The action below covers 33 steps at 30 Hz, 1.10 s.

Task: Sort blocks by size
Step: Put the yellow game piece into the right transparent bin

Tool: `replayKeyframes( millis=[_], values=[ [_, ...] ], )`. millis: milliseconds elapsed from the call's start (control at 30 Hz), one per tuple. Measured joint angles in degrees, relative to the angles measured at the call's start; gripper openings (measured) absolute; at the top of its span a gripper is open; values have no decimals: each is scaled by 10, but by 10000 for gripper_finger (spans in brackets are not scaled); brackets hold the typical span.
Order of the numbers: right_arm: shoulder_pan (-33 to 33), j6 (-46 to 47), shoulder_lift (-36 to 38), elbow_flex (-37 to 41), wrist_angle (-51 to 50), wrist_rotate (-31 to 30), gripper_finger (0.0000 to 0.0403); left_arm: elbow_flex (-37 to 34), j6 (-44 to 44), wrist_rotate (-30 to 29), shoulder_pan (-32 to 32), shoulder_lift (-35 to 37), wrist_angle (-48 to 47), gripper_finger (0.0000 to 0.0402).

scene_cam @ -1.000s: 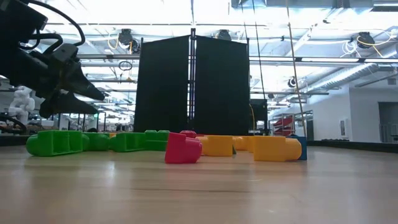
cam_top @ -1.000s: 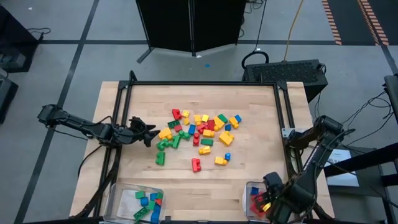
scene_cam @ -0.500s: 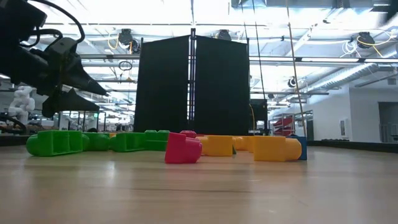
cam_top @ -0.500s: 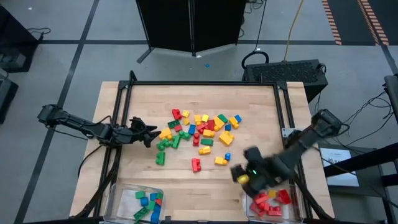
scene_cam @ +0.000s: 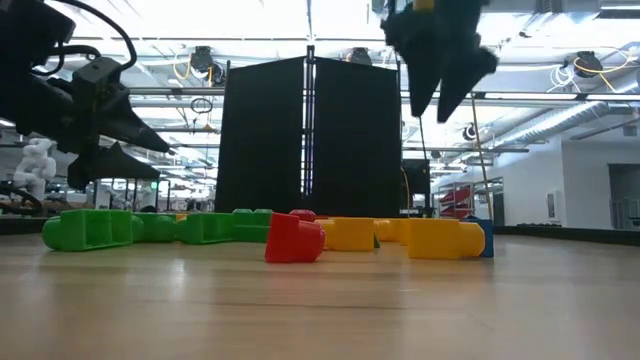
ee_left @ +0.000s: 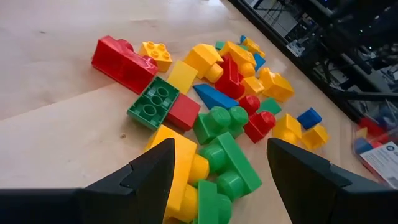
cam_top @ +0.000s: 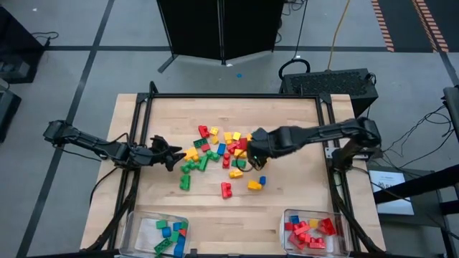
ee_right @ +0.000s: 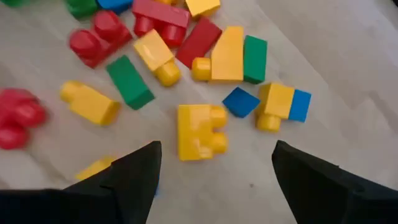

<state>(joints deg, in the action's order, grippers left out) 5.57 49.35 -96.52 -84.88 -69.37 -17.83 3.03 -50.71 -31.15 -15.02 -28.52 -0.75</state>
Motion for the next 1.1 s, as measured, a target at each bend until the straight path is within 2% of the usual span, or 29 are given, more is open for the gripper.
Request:
replayKeyframes(
  millis=[200,400,567,1100],
  values=[
    [-28,-67,-43,33,24,42,297,1,0,10,0,0,-4,255],
    [-42,-69,-49,110,93,73,297,1,0,10,0,0,-16,255],
    [-44,-64,-49,147,120,75,297,1,0,10,0,0,-18,255],
    [-56,-89,-49,167,167,78,297,2,1,10,0,0,-19,255]
  ],
)
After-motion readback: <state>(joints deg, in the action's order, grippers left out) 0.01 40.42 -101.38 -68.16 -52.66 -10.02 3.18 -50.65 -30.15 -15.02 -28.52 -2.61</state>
